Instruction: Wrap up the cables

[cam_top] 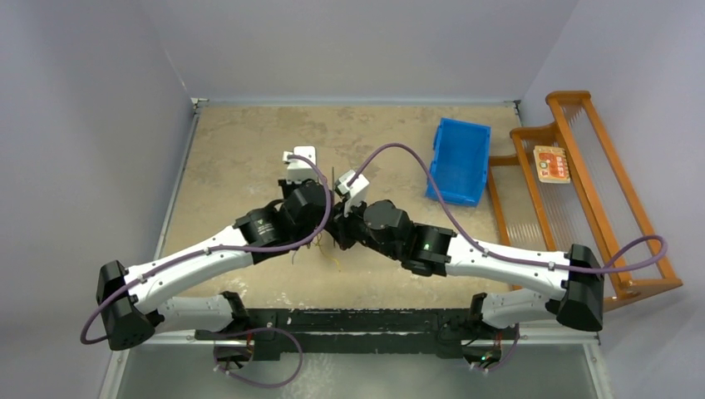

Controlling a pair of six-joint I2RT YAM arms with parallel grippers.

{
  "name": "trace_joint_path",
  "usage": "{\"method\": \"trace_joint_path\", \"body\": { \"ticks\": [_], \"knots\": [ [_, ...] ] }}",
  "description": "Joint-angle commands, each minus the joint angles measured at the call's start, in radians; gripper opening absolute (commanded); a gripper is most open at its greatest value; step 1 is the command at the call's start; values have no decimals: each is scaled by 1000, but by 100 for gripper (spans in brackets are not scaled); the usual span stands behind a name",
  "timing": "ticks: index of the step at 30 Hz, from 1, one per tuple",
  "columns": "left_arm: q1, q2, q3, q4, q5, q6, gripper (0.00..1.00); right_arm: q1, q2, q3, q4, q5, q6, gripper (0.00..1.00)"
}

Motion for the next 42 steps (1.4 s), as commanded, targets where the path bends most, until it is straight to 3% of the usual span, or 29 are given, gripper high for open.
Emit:
{"method": "trace_joint_path", "body": {
  "ticks": [1, 15, 27, 33, 42],
  "knots": [
    [0, -9, -17, 18, 37, -40, 0, 8, -27, -15, 173, 82, 52, 0],
    [-6, -89, -103, 56, 242, 97, 0, -3, 28, -55, 192, 243, -5, 0],
    [-14, -110, -124, 72, 419, 219, 0, -87, 12, -120, 118, 161, 17, 0],
    [-19, -97, -102, 48, 528, 286, 0, -162, -36, -150, 99, 18, -71, 0],
    [-37, -112, -103, 46, 627, 374, 0, -216, -14, -124, 31, -34, -197, 0]
  ]
}}
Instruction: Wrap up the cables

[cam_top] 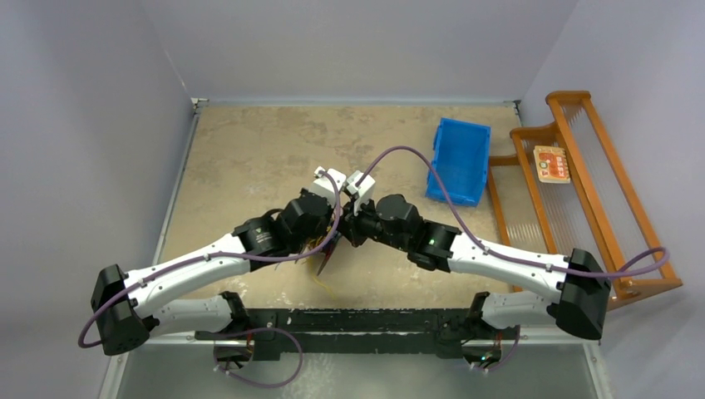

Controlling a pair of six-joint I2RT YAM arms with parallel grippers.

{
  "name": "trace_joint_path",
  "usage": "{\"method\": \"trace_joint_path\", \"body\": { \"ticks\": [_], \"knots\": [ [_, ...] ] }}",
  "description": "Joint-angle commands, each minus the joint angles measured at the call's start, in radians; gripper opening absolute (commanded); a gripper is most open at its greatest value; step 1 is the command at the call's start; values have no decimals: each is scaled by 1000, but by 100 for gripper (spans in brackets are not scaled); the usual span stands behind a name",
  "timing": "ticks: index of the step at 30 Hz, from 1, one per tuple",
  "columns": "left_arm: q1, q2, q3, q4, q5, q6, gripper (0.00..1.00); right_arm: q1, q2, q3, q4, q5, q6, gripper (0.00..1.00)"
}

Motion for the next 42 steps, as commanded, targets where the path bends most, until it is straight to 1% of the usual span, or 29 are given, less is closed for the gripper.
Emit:
{"method": "trace_joint_path", "body": {
  "ticks": [1, 5, 10, 15, 20, 28, 35, 42],
  "knots": [
    [-32, -63, 32, -8, 148, 81, 0, -80, 13, 13, -57, 124, -139, 0],
    [-33, -79, 30, -15, 197, 110, 0, -92, 25, -4, -32, 91, -152, 0],
    [-34, -113, 17, -16, 282, 132, 0, -126, 8, -63, 29, 35, -160, 0],
    [-34, -139, 3, -21, 319, 149, 0, -159, -16, -131, 101, -21, -137, 0],
    [-34, -153, -8, -17, 347, 161, 0, -166, -5, -177, 155, -59, -103, 0],
    [-34, -178, -5, -5, 352, 156, 0, -168, -3, -240, 213, -89, -57, 0],
    [-34, -233, -43, 74, 367, 146, 0, -168, -13, -330, 315, -151, 25, 0],
    [-34, -197, -45, 111, 325, 158, 0, -169, 4, -351, 392, -159, 70, 0]
  ]
}}
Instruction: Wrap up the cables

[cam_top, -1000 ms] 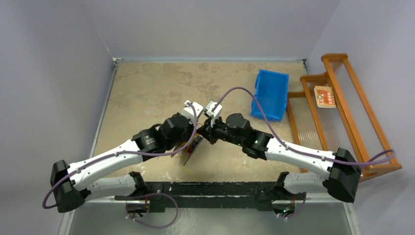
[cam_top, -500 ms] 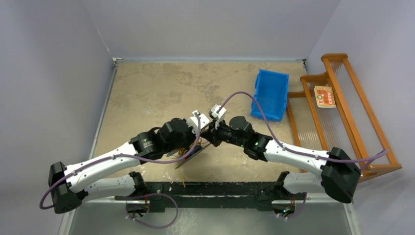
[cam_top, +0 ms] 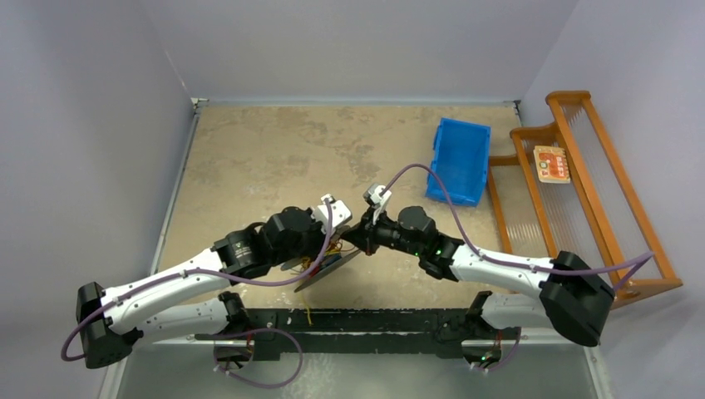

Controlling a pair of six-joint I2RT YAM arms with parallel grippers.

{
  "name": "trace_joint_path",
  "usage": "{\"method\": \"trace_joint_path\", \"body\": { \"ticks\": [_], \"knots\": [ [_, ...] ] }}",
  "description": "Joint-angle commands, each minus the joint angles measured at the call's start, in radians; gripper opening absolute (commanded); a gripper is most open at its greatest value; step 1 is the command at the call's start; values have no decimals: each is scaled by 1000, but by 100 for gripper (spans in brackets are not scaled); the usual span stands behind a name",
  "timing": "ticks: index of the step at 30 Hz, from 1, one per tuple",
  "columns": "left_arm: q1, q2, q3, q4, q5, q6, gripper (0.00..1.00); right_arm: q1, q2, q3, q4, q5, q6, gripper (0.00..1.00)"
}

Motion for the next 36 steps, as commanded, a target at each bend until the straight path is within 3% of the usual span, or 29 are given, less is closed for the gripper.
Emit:
{"method": "trace_joint_path", "body": {
  "ticks": [1, 8, 14, 27, 36],
  "knots": [
    [-4, -21, 41, 185, -32, -24, 0, -33, 27, -24, 10, 110, 7, 0],
    [-5, 15, 60, 178, -68, -10, 0, -33, 17, 2, 11, 130, -4, 16],
    [-5, 30, 75, 166, -119, -6, 0, -33, -27, 31, -38, 146, -26, 23],
    [-5, 72, 152, 132, -256, 45, 0, -32, -216, 120, -249, 343, -104, 42],
    [-4, 102, 195, 125, -314, 82, 0, -33, -334, 123, -307, 451, -118, 55]
  ]
}}
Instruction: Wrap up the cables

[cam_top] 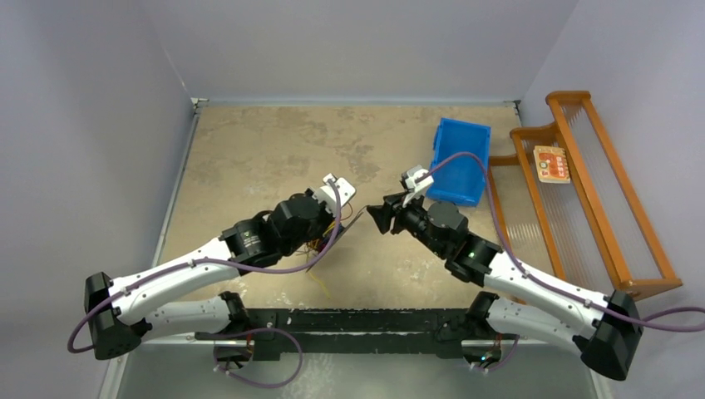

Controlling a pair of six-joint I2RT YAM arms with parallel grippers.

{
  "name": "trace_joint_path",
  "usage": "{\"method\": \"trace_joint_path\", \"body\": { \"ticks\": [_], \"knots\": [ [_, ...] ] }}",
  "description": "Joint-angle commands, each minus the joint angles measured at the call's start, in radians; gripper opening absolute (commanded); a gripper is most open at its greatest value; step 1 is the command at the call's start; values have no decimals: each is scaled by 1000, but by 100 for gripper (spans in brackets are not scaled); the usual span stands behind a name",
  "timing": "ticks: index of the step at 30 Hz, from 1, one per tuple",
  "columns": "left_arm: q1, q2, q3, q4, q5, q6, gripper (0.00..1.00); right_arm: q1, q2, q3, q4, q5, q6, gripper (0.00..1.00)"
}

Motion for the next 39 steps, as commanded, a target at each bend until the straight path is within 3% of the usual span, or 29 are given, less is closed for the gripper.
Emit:
{"method": "trace_joint_path", "body": {
  "ticks": [1, 14, 19, 28, 39],
  "knots": [
    [-4, 7, 80, 76, -55, 37, 0, 0, -54, 41, -22, 81, -19, 56],
    [-3, -5, 119, 65, -8, 32, 0, 0, -61, 34, -86, 127, -17, 59],
    [-3, -26, 122, 59, 1, 21, 0, 0, -36, 20, -116, 127, -17, 65],
    [-4, -44, 126, 36, -42, 23, 0, 0, -13, -31, -136, 50, 6, 79],
    [-3, 31, 156, 24, -176, 38, 0, 0, -63, -63, -143, 9, 43, 79]
  ]
}}
